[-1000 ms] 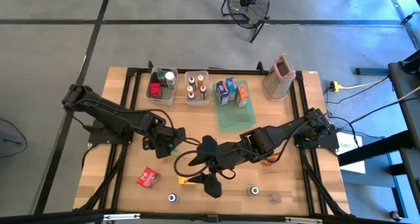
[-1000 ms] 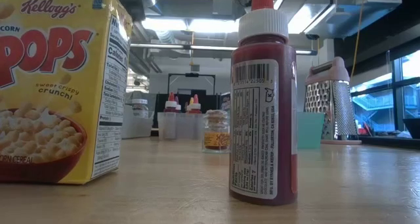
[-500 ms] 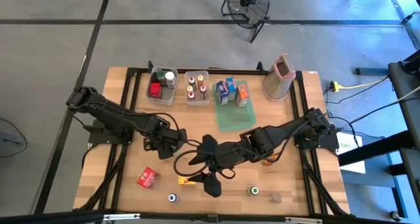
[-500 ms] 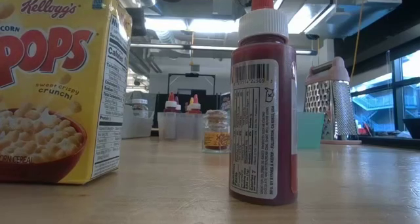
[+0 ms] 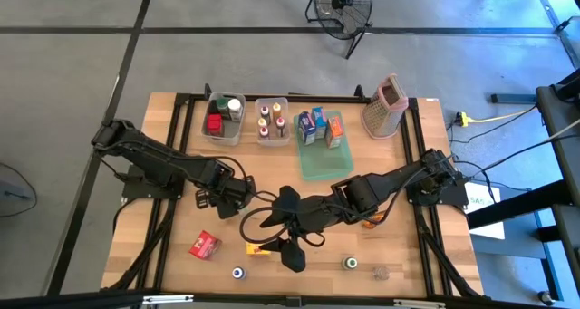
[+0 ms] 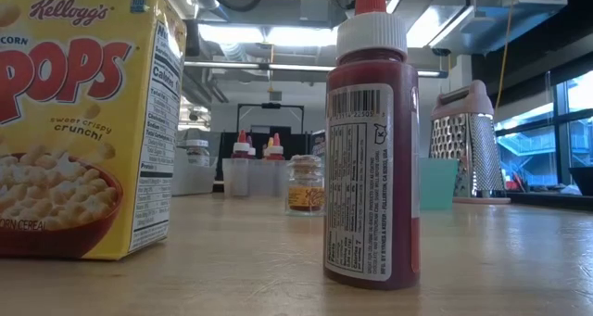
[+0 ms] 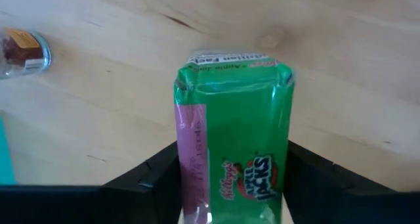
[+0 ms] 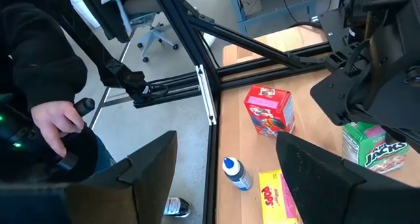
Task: Pick & Place Kitchen Items
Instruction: Put the green cereal box into the blue bin
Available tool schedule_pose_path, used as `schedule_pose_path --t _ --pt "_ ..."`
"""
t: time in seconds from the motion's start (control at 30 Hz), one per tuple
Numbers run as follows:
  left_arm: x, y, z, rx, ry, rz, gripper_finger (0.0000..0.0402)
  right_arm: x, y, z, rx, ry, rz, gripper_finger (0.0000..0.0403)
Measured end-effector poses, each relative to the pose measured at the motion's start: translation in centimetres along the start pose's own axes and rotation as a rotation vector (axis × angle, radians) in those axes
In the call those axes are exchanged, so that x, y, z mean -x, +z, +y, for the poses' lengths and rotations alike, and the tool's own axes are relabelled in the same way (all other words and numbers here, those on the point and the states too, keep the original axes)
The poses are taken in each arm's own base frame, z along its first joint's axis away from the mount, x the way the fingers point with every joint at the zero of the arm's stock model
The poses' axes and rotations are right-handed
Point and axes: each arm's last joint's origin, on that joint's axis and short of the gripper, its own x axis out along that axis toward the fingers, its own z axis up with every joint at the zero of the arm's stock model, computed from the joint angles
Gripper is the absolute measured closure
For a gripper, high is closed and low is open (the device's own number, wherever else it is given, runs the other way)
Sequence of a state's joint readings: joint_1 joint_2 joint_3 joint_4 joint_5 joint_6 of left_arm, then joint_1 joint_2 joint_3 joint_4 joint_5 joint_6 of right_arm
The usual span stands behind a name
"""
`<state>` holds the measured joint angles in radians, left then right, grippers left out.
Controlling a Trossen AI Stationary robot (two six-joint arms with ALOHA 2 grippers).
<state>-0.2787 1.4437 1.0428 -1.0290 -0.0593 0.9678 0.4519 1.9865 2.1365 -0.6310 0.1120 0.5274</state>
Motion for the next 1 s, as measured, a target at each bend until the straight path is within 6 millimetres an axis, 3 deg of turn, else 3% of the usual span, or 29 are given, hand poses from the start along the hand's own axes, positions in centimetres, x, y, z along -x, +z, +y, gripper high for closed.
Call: schedule_pose_path --t 0.3,0.5,0.77,1.0 --pt "0.0 -0.2 -0.2 0.064 -0.019 0.019 0.0271 0.0 0.1 0.0 -0.001 0.004 -0.006 0.0139" --pt "0.9 -0.7 -0.5 0.16 -0.035 0.106 0.0301 0.1 0.1 0.0 -0.001 0.004 -0.006 0.0139" --pt "7.0 -1.0 0.0 0.407 -0.083 0.148 0.0306 0.5 0.2 -0.1 0.043 -0.017 -0.004 0.0139" --pt "13.7 -1.3 1.8 0.724 0.083 -0.017 0.0307 0.4 0.9 -1.4 0.14 -0.088 -0.034 0.0139"
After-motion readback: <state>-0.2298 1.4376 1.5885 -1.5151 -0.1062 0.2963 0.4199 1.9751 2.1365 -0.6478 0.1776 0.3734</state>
